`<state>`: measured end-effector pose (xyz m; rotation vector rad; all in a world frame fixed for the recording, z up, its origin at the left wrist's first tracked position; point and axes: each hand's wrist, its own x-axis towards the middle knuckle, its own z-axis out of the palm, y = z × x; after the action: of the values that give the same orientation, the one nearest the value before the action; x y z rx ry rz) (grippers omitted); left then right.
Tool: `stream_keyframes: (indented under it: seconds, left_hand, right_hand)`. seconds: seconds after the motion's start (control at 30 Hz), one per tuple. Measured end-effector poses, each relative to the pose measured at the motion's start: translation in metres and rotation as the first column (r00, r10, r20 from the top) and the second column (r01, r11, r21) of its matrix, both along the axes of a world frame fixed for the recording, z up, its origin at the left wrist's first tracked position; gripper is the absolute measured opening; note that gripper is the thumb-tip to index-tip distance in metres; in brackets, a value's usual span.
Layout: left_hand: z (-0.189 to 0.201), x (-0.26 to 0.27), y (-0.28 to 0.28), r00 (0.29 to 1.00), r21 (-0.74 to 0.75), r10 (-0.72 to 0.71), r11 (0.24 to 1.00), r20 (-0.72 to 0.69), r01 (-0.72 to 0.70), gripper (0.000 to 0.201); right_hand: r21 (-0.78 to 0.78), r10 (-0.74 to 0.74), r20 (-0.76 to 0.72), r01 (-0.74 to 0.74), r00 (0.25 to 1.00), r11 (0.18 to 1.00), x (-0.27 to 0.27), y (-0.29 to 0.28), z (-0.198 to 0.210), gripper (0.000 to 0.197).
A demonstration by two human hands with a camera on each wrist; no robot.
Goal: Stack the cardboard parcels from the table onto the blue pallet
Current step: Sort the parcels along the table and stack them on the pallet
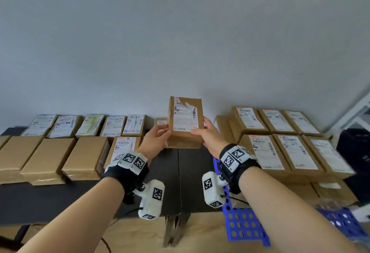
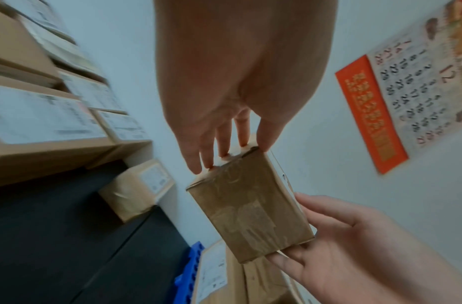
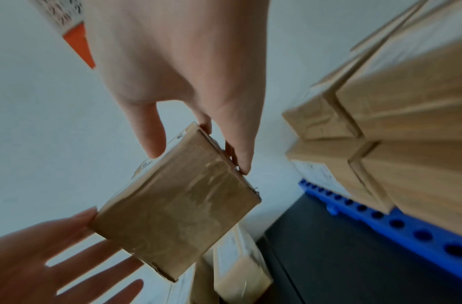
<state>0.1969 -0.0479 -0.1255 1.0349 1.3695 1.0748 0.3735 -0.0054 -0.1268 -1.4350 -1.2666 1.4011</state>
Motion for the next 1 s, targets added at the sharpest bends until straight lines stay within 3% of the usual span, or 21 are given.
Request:
stream_keyframes:
  seconds: [0.2,0.3,0.43,0.6,0.73,1.0]
  left_hand:
    - [0.039,0.058,0.023,0.993,0.048,-0.115,0.992,0.036,0.114,0.038]
    - [0.050,0.087,0.034,0.990,0.072,-0.135,0.989,0.040,0.132,0.039]
    - [0.059,0.130,0.051,0.987,0.069,-0.150,0.987,0.061,0.145,0.039]
    - [0.061,0.181,0.072,0.982,0.043,-0.180,0.983,0.065,0.177,0.042]
    - [0.056,0.213,0.087,0.984,0.006,-0.170,0.986,0.063,0.170,0.045]
    - [0.044,0.247,0.101,0.991,-0.074,-0.102,0.991,0.089,0.108,0.041]
  right_hand:
    - [0.079,-0.055,0.106,0.047,0.993,0.996,0.065,0.009,0.042,0.078]
    - [0.099,-0.075,0.063,0.068,0.995,0.993,0.094,0.010,0.061,0.055]
    - [0.090,-0.091,0.081,0.084,0.993,0.992,0.138,0.021,0.075,0.062]
    - [0.061,-0.103,0.103,0.097,0.989,0.993,0.188,0.040,0.075,0.066]
    - [0.046,-0.084,0.074,0.081,0.994,0.996,0.218,0.050,0.075,0.052]
    - [0.009,-0.062,0.103,0.061,0.993,0.998,0.250,0.074,0.058,0.057]
